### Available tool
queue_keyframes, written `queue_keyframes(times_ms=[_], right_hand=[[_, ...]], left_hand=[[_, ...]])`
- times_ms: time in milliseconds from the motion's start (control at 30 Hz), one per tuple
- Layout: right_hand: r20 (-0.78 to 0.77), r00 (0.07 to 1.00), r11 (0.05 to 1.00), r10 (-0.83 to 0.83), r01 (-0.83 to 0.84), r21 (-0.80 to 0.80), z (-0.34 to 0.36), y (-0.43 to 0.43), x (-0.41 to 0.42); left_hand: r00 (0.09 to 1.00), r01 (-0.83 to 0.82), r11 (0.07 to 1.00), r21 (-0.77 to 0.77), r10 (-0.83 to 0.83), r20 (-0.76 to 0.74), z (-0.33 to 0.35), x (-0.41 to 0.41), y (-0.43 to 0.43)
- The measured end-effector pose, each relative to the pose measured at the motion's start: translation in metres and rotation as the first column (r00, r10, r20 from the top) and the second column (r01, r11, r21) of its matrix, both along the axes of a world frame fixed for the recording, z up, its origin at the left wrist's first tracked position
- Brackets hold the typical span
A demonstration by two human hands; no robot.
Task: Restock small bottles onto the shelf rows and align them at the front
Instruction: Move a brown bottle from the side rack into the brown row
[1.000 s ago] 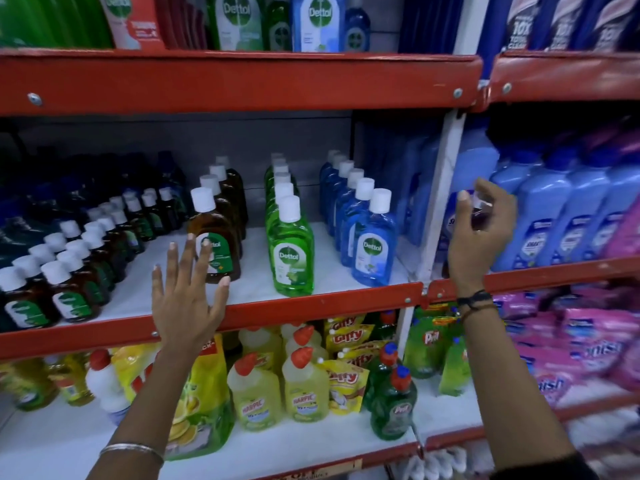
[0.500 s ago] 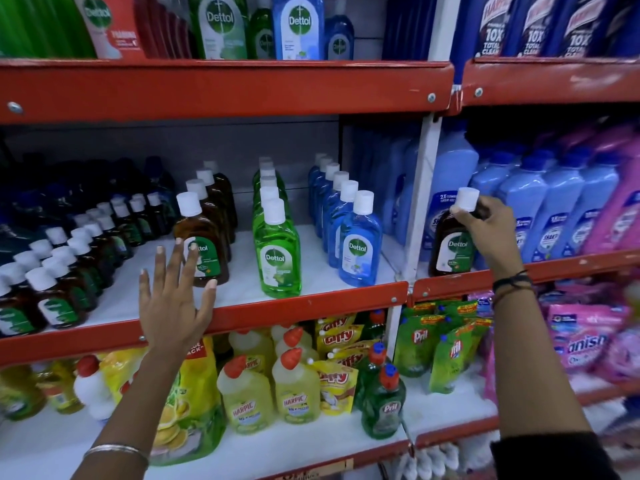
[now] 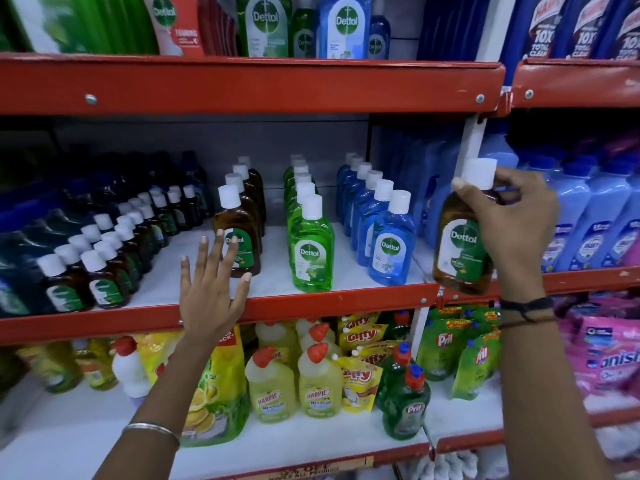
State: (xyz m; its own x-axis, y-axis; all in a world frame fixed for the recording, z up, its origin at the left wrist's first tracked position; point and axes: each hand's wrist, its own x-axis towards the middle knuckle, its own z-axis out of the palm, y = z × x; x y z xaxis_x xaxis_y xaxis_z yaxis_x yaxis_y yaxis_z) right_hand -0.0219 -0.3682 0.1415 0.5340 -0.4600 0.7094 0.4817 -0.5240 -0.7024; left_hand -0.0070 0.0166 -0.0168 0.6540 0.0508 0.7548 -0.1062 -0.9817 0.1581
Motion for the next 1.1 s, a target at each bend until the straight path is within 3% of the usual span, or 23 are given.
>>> queue_keyframes(times_ms=[167,367,667,900,1100], right_hand=[[-0.013,0.944,0.943,0.330,-0.329,0.050,0.009,0.065,-0.016],[-0.038,0.821,0.822,0.569,-0.567,0.054,0.011,0.161,-0.015],[-0.161,0.787,0.799,0.595,-0.600,0.022,-0.023,0.258,0.023],[-0.219,0.759,0.779,0.613,-0.627,0.003,-0.047,0.280,0.042],[-0.180,0.763,0.778,0.621,-0.628,0.026,-0.056,0.281,0.040]], left_hand=[[1.000,0.002,1.000,0.011,-0.002,-0.011,0.000,-0.005,0.014],[1.000,-0.018,1.000,0.012,0.018,-0.022,0.000,-0.011,0.046],[1.000,-0.020,0.999,0.034,0.021,-0.021,0.000,-0.011,0.049],[1.000,-0.024,0.999,0.040,0.024,0.006,-0.001,-0.008,0.050],[1.000,-0.011,1.000,0.010,0.011,0.015,-0.001,-0.009,0.049]])
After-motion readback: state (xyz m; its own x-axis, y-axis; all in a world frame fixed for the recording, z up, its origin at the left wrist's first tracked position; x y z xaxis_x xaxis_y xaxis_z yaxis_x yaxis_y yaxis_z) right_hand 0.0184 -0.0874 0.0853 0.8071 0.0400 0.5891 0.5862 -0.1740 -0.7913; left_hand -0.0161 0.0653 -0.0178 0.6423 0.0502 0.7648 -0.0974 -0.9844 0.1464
